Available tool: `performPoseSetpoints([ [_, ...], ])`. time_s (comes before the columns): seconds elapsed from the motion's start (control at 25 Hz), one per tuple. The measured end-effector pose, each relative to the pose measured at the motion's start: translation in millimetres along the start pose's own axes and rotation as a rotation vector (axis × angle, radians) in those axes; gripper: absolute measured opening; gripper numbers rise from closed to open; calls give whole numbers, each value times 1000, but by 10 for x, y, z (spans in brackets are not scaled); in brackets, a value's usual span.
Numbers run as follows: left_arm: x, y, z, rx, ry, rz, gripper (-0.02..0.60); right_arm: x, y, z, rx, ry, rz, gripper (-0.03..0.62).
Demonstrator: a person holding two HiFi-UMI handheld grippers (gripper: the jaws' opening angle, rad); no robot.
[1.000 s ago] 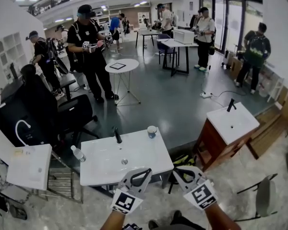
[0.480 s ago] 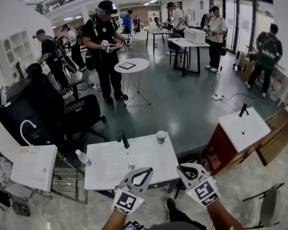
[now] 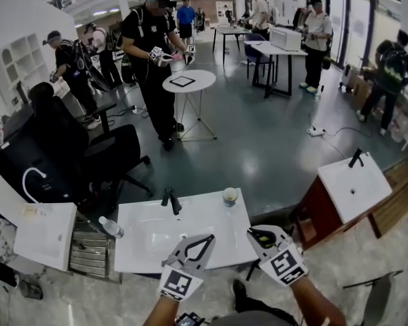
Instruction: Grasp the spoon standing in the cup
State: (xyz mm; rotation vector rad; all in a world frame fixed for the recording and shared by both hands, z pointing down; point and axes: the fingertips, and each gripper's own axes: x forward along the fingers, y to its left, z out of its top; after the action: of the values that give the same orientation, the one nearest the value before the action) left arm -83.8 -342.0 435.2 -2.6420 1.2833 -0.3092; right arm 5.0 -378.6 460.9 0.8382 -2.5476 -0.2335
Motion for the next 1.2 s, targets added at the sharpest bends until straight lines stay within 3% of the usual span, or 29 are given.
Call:
performPoseSetpoints([
  [0.8, 888, 450, -999, -121, 143, 32, 2, 1370, -697, -1156, -4, 121, 136, 40],
  [0.88, 961, 472, -1088, -139, 155, 36, 2, 1491, -729, -1276, -16, 138, 152, 75],
  [1.2, 1249, 592, -1375, -182, 202, 51, 2, 2003, -848, -1629, -160, 181, 225, 109],
])
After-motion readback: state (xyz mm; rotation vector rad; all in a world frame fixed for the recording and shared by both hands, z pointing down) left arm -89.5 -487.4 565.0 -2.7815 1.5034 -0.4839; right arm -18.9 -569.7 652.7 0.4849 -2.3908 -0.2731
